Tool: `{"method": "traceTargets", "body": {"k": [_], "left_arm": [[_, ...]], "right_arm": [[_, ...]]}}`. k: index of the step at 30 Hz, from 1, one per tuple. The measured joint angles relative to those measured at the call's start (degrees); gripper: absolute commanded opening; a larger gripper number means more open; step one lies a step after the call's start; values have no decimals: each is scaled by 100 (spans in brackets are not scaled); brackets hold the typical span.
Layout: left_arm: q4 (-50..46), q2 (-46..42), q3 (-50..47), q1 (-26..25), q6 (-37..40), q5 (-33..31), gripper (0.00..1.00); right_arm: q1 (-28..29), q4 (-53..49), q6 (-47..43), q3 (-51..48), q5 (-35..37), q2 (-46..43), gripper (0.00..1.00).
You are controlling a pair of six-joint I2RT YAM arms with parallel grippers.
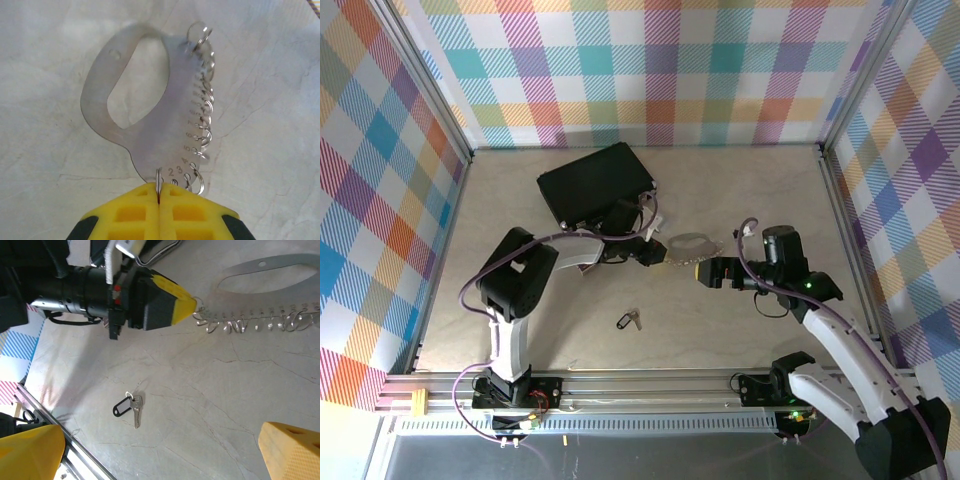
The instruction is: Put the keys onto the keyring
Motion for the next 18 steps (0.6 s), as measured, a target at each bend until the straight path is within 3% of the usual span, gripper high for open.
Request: {"method": "traceTargets", "body": {"k": [7,18], "left_arm": [[-426,-999,-254,-227,282,-334,0],[-1226,-2660,-765,-577,796,-544,0]], "right_arm": [[0,-186,-210,85,-149,-273,99],[223,66,-535,302,-1012,-693,100]]}}
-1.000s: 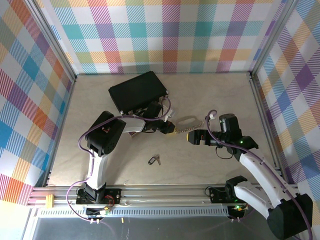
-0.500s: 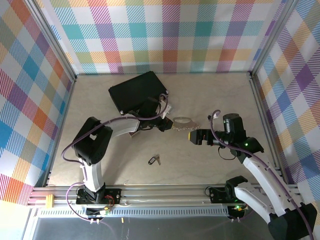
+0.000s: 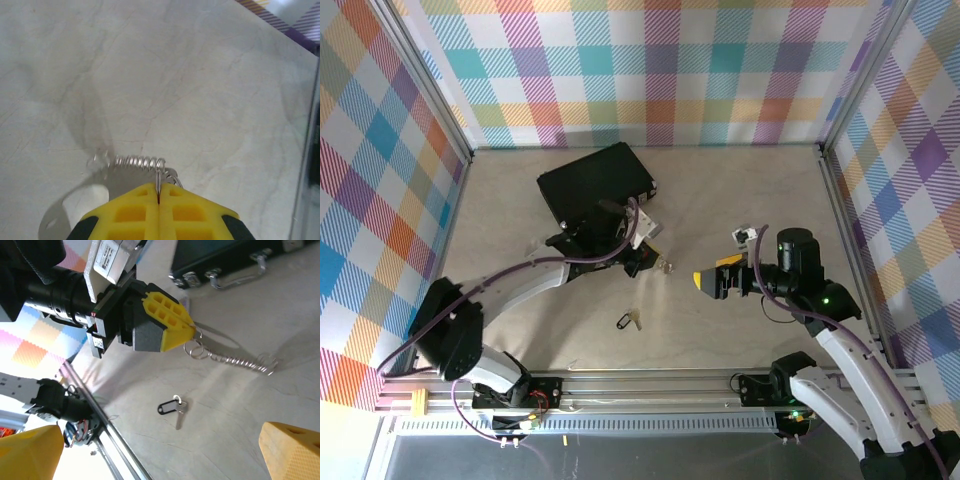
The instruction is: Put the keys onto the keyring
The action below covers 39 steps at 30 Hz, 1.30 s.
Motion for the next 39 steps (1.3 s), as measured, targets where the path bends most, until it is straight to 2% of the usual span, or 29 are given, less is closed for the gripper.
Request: {"method": "traceTargets", "body": {"k": [5,12,17,20,28,34,39], "left_arm": [[-127,-699,-66,-439,144,-170,0],[-321,-1663,-267,-1305,468,-560,0],[-520,-1996,-262,-1784,723,-605,0],[-678,-2107,-260,-2000,826,-629,0],[-973,-2334,-236,-2216,977,-647,0],[-1091,-2546,-232,-2218,1104,-693,0],[-1145,-2660,-232,-2221,1169,-684,0]], "right_arm": [[205,466,-22,-9,-195,-345,98],[260,1637,216,-345,-302,-1263,94],[352,1847,188,-348,-612,-1152,80],[470,1891,168,-350,-785,-1187,75],[1027,1836,-50,-317,-957,-1204,66],[1635,1178,-525,72,-584,-949,67],[2194,850,-927,133,-162,-651,61]]}}
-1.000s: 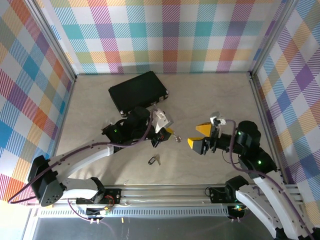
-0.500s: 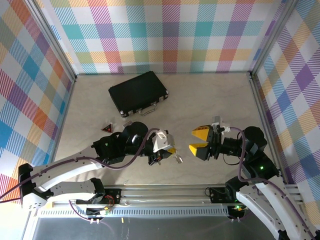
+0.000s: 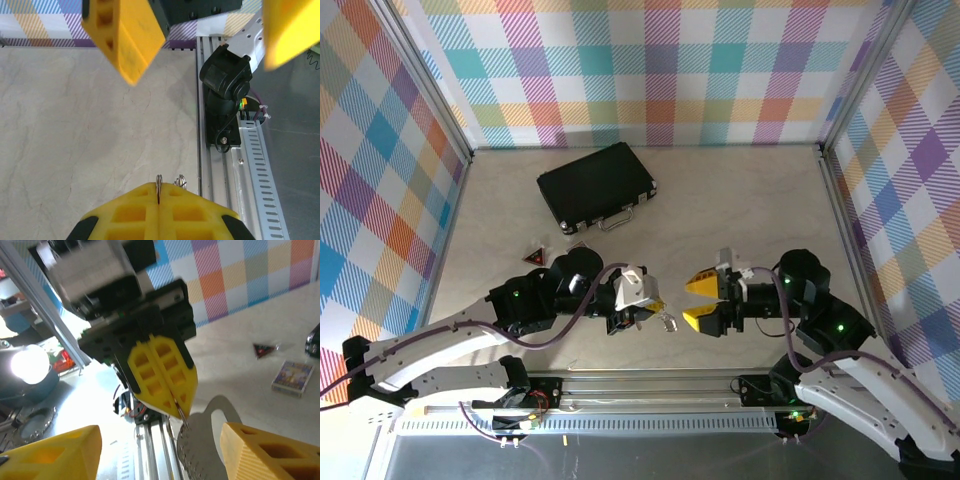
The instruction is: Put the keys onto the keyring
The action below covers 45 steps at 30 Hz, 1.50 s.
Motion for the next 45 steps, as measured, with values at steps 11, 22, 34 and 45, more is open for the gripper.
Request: {"method": "traceTargets", "body": {"k": [11,22,34,45], "left_arm": [[-603,-190,188,-107,289,129,0],[-750,-461,190,-160,407,212,0],[-702,-522,190,-170,409,306,0],[-551,-481,188,-170,409,304,0]], "right_arm": [[922,-164,-820,66,446,466,55],[1073,269,-1296,4,424,577,49],[1158,660,-1318,-33,444,748,37],[1224,745,-1296,-114,476,817,33]]}}
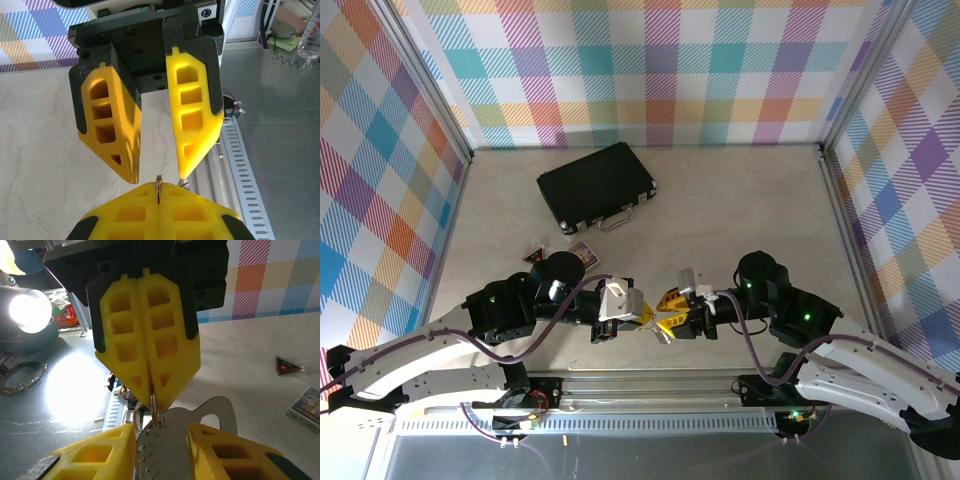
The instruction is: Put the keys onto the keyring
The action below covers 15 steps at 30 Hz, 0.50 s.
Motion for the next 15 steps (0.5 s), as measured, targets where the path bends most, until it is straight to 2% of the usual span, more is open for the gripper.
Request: {"method": "traceTargets", "body": {"k": [5,15], "left_arm": [[13,55,0,0,0,-2,0],[-7,59,-2,0,0,-52,0]], "right_arm": [[39,46,28,-2,35,44,28],[109,125,63,-9,111,151,11]]}}
